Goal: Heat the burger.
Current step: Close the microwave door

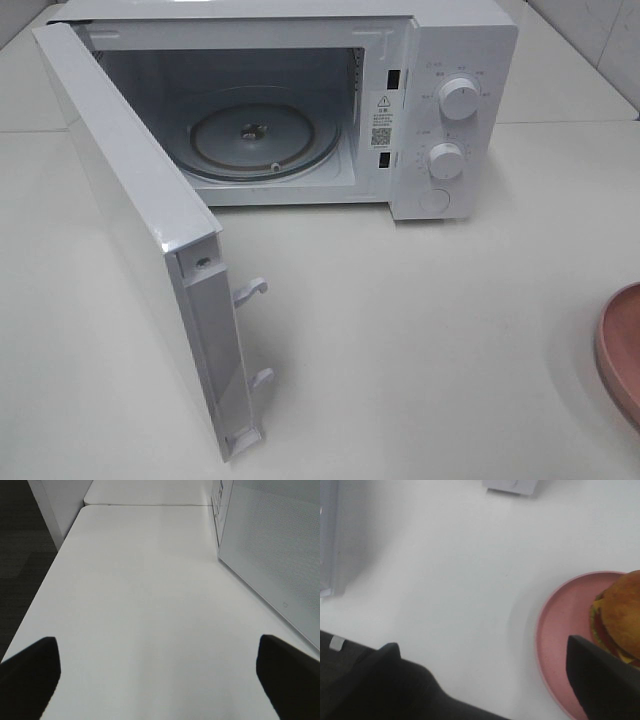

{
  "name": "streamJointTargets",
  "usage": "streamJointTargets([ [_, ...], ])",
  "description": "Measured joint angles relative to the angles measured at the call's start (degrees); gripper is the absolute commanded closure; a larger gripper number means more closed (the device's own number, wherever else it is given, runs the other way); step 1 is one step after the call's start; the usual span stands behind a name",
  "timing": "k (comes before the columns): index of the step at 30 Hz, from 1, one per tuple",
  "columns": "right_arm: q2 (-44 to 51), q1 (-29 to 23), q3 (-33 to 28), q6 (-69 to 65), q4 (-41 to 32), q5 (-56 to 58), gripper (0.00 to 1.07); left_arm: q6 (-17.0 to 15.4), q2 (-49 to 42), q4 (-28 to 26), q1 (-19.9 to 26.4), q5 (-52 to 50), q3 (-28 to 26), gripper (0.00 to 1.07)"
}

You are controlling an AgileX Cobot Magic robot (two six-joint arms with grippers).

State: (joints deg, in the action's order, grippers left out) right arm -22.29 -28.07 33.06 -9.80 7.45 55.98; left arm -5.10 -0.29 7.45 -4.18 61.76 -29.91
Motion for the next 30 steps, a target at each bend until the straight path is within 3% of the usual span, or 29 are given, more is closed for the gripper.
streamJointTargets([
  [1,0.0,0.0,0.0,0.0,0.0,0.0,0.29,0.0,0.0,0.0,0.0,0.0,0.0,0.06],
  [3,4.98,6.07,-0.4,2.12,0.0,0.0,0.29,0.0,0.0,0.0,0.0,0.0,0.0,0.06],
  [10,11.86,13.41,-2.64,4.53,-0.74,0.0,0.29,0.0,0.0,0.0,0.0,0.0,0.0,0.06],
  [12,17.13,18.51,-4.64,6.3,-2.98,-0.17,0.29,0.0,0.0,0.0,0.0,0.0,0.0,0.06],
  [18,22.23,24.81,-4.81,7.33,-3.78,-0.4,0.31,0.0,0.0,0.0,0.0,0.0,0.0,0.06],
  [30,22.52,26.76,-4.81,7.45,-3.95,-0.4,0.32,0.0,0.0,0.0,0.0,0.0,0.0,0.06],
])
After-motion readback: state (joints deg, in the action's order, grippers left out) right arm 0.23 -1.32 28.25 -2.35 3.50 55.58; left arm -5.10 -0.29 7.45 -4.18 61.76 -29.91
